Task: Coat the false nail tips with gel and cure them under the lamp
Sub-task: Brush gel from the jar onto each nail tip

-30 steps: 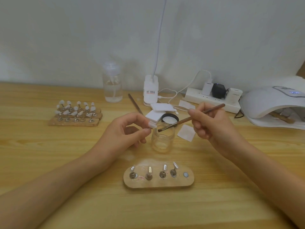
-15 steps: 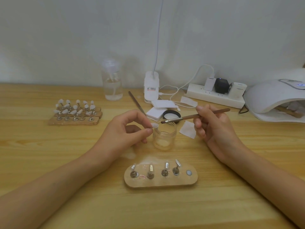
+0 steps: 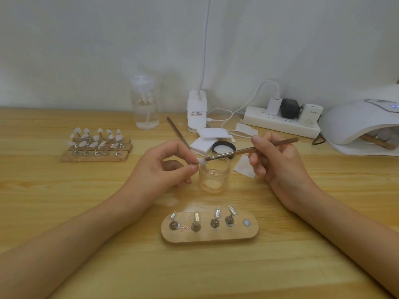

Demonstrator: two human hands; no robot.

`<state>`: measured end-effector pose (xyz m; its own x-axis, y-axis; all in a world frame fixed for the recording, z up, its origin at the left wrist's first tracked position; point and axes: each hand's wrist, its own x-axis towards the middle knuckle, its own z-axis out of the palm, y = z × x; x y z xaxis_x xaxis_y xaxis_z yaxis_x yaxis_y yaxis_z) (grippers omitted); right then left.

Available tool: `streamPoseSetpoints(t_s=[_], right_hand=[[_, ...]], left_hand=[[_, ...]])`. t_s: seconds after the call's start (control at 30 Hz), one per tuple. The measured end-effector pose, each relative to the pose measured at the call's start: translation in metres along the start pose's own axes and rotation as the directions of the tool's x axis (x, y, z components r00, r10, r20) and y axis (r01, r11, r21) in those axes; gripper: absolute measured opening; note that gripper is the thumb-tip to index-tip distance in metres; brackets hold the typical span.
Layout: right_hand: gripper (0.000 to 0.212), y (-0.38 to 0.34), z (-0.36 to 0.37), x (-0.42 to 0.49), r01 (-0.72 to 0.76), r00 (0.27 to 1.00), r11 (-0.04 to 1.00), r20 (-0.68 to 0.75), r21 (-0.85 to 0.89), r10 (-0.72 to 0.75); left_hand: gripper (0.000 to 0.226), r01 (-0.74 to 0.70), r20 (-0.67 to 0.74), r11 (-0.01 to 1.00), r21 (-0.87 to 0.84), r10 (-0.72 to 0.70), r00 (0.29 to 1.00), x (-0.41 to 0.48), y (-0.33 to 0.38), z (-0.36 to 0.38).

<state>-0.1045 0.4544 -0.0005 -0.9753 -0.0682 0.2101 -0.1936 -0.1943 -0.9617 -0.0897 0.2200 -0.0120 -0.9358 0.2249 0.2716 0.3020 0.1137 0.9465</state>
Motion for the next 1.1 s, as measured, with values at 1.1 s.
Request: streamPoseSetpoints(t_s=[1.1], right_hand=[[0.024, -0.0014, 0.0024, -0.0019, 0.042, 0.999, 0.998, 0.021, -0.044, -0.041]], left_hand=[[0.013, -0.007, 0.004, 1.000, 0.008, 0.007, 1.000, -0.0001, 0.0017, 0.0011]])
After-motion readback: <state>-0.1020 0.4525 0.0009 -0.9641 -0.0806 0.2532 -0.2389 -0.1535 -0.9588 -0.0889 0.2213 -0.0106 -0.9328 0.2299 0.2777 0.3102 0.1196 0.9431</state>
